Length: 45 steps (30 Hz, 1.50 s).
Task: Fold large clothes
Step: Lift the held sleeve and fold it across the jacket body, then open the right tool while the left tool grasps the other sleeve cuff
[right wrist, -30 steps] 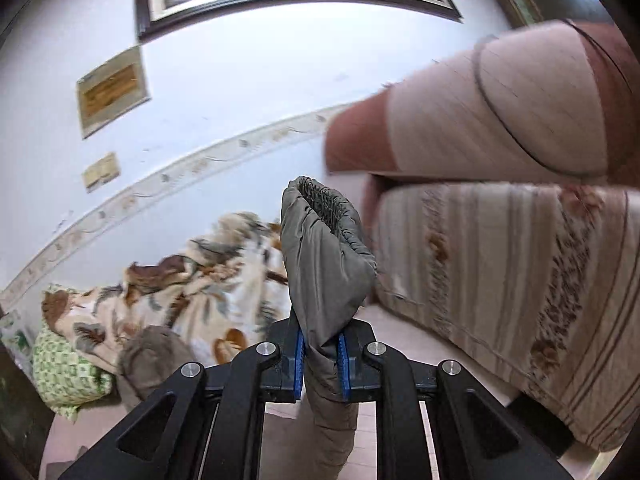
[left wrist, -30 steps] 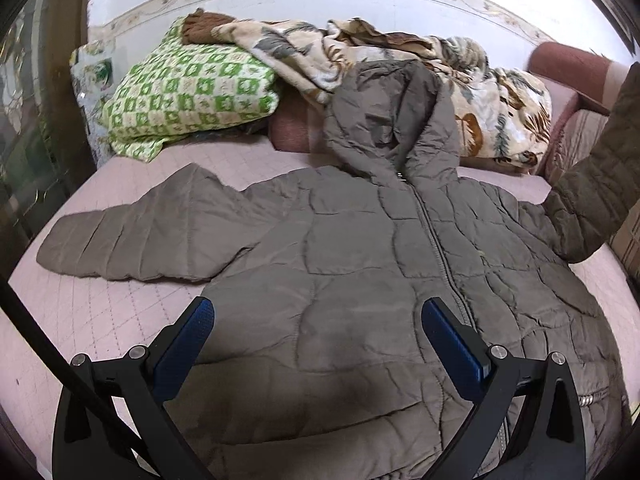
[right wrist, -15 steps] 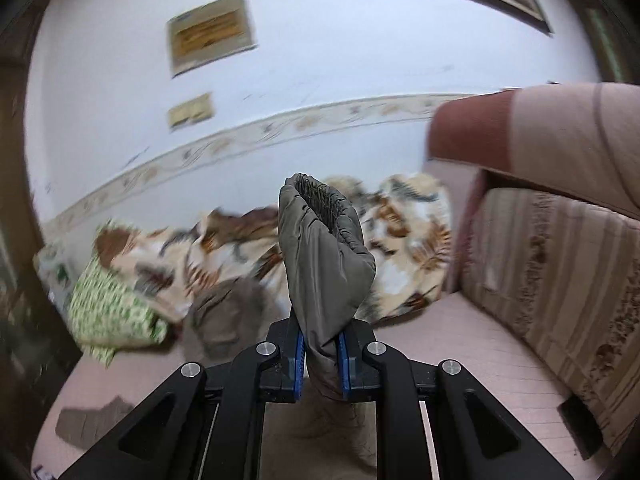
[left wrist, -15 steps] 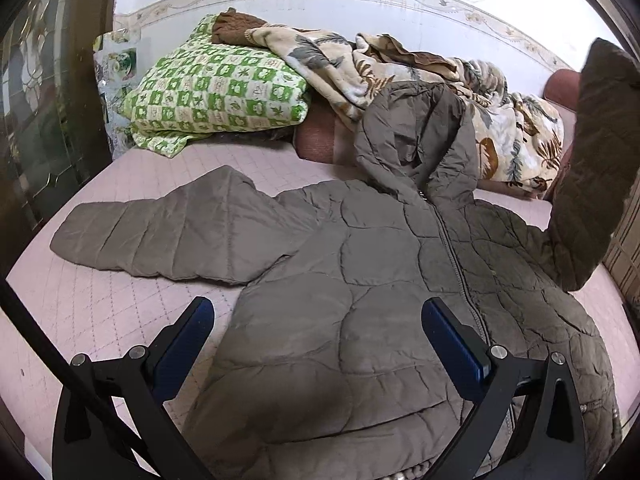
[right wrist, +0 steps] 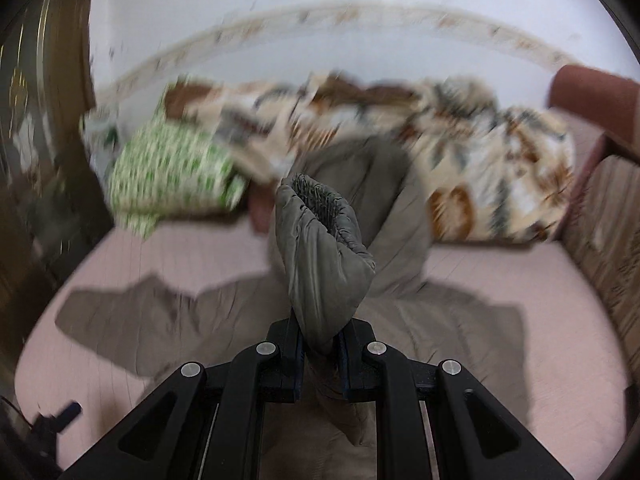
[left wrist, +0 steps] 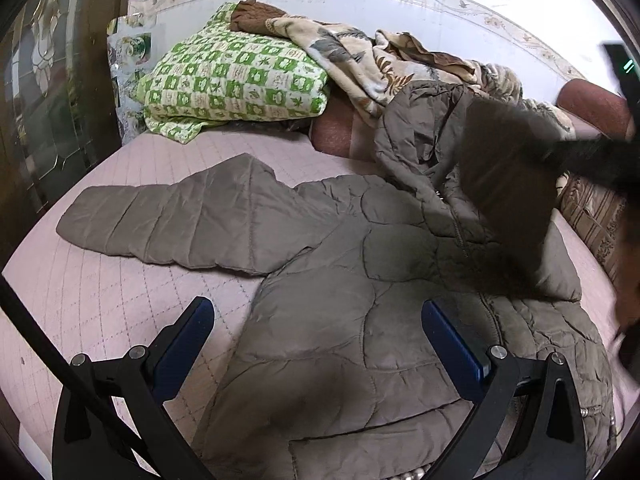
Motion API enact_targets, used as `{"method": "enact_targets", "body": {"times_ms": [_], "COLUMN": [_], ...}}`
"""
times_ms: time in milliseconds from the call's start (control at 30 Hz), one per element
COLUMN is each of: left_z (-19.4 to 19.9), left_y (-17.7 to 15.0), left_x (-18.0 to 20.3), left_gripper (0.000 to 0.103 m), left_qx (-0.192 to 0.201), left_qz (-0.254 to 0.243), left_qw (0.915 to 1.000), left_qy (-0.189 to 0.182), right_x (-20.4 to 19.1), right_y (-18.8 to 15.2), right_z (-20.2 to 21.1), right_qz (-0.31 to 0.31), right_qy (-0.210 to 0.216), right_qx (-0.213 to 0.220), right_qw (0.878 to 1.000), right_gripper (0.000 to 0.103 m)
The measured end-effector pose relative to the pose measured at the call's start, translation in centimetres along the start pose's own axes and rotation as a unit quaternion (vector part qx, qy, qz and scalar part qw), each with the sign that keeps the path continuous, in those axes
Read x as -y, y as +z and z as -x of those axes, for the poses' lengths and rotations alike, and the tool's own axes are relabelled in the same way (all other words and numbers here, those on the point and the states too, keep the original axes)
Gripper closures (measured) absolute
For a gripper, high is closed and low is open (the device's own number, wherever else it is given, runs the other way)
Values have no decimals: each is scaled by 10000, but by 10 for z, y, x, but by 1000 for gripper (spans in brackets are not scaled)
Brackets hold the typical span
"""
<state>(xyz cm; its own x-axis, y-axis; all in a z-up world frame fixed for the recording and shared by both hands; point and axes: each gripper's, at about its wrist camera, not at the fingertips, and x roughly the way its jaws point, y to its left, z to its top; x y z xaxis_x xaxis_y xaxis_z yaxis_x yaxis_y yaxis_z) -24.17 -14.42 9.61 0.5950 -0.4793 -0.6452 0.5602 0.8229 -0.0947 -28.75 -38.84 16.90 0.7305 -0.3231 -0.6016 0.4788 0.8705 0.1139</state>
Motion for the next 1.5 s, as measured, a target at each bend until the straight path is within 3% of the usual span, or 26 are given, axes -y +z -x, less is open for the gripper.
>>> {"method": "enact_targets", "body": {"times_ms": [233, 300, 333, 400, 500, 567, 600, 700, 767, 900, 1033, 1100, 1167, 1233, 1367, 1500], "left_z": [-10, -14, -17, -20, -24, -31, -35, -53, -64, -87, -126, -148, -164, -170, -143, -101], "left_y": [2, 3, 5, 8, 17, 24, 29, 42, 51, 60, 53, 45, 40, 41, 54, 73], "left_x": [-7, -8, -8, -9, -9, -7, -5, 4, 11, 26, 36, 40, 40, 37, 32, 9], "left_gripper": [0, 0, 0, 0, 0, 0, 0, 0, 0, 0, 0, 0, 0, 0, 0, 0], "left_qx": [-113, -161, -184, -185, -116, -84, -78, -118, -122, -192, -763, -1185, -1402, -1502, -1028, -297], "left_qz": [141, 178, 205, 248, 380, 454, 455, 400, 414, 214, 7, -227, -222, -73, 38, 285], "left_qw": [9998, 9997, 9996, 9995, 9992, 9989, 9989, 9991, 9990, 9996, 9970, 9913, 9884, 9876, 9944, 9991], "left_qy": [49, 59, 54, 65, 65, 60, 75, 107, 116, 85, 153, 527, 544, 457, 259, 87], "right_x": [-40, -48, -51, -51, -38, -17, -4, 58, 98, 155, 197, 209, 213, 212, 202, 164], "right_y": [-57, -65, -68, -72, -63, -52, -47, -32, -30, -38, -50, -63, -76, -82, -67, -63], "right_z": [-79, -90, -96, -98, -73, -49, -40, -26, -31, -46, -79, -95, -113, -121, -105, -30], "right_qz": [213, 258, 263, 227, 213, 26, -56, -396, -553, -832, -1031, -1076, -1196, -1129, -952, -962], "right_qy": [194, 225, 330, 702, 1158, 1313, 1202, 453, -76, -747, -1251, -1334, -1230, -1258, -1404, -731], "right_qx": [-815, -972, -1120, -1364, -1159, -799, -632, -315, -390, -602, -1090, -1430, -1759, -1826, -1703, -934], "right_qw": [9963, 9947, 9928, 9879, 9863, 9881, 9907, 9977, 9977, 9919, 9807, 9748, 9693, 9685, 9707, 9883], "right_gripper": [89, 78, 62, 55, 54, 48, 40, 38, 38, 39, 52, 52, 52, 51, 52, 51]}}
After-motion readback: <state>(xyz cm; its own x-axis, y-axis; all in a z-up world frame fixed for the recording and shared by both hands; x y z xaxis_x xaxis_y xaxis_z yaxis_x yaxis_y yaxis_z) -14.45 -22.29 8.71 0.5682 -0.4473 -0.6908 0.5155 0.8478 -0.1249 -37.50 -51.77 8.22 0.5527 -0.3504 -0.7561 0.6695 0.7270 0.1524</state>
